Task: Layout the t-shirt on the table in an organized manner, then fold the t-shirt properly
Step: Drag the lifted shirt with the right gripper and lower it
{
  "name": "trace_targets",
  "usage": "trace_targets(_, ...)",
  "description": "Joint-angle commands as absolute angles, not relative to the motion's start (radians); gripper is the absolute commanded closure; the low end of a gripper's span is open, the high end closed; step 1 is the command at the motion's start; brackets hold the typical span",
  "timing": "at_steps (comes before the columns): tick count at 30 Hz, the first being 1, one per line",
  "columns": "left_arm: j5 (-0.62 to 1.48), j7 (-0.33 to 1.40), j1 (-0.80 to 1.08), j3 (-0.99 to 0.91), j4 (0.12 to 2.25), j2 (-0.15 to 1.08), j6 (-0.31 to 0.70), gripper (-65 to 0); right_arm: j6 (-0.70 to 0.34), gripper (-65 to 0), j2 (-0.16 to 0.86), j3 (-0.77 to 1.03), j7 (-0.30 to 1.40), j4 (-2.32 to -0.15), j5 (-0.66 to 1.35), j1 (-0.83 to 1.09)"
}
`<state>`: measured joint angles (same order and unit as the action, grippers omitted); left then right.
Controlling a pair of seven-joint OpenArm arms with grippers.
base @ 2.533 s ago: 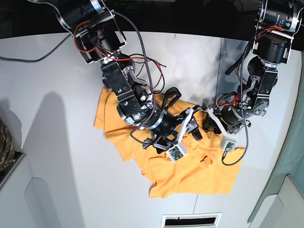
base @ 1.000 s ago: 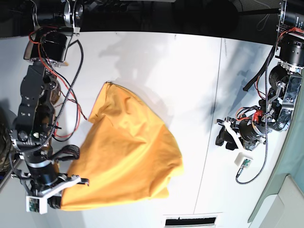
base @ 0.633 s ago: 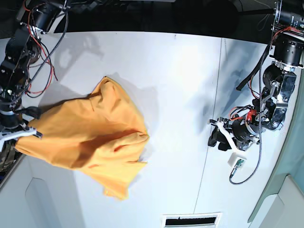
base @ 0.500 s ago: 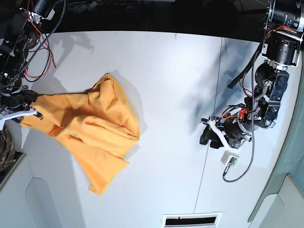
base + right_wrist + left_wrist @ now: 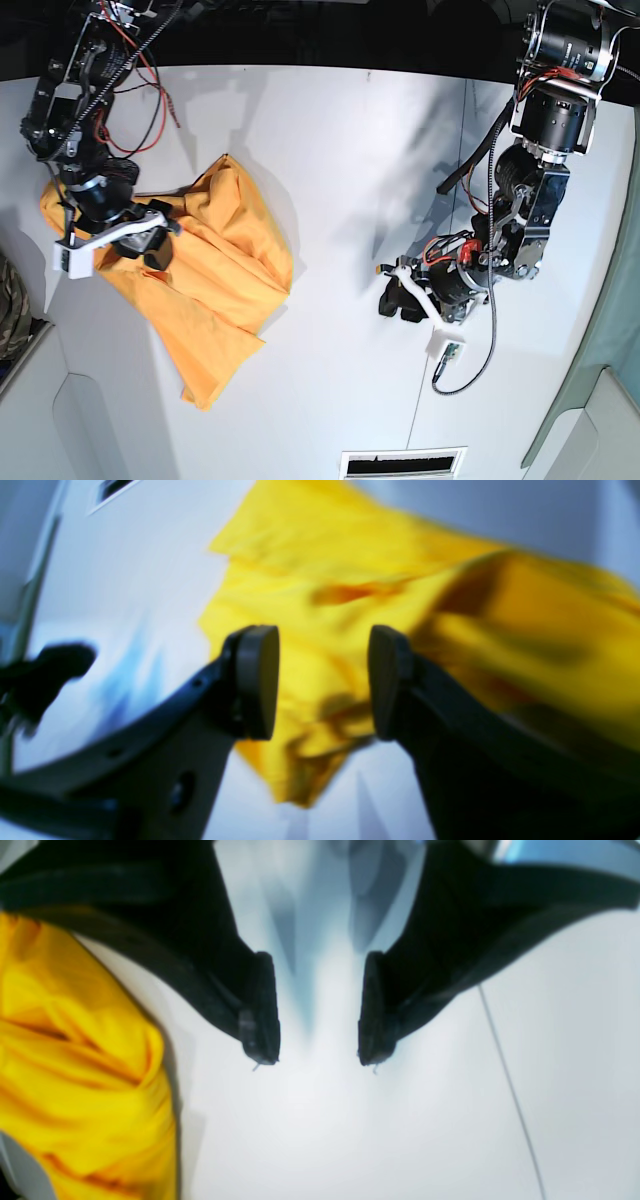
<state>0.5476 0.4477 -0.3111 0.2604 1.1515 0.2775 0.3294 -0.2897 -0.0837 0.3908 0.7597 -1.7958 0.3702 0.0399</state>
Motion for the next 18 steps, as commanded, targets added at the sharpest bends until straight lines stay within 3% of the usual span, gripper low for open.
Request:
trace_targets(1,0.559,0.428,-0.35,0.281,1.168,0.271,0.337,-29.3,-0.295,-28.6,-0.087,0.36,0.712,-1.81,0.347,0.028)
trace_targets(5,0.535,0.427,-0.384,0.393,1.167,0.261,0.337,-29.3,-0.181,-28.6,-0.089,0.247,0.569,-1.794,0.186,0.004)
trace_targets(8,0.535,0.429,-0.381,0.467,1.167,0.253,0.337,-29.3,-0.099,-28.6,-0.088,0.213,0.553,-1.74,0.045,-0.084)
trace_targets(18,0.502,0.513,-0.308,0.553,1.163,0.127,0.337,-29.3,-0.12,-26.9,0.009,0.146,0.539,-1.166,0.003,-0.39)
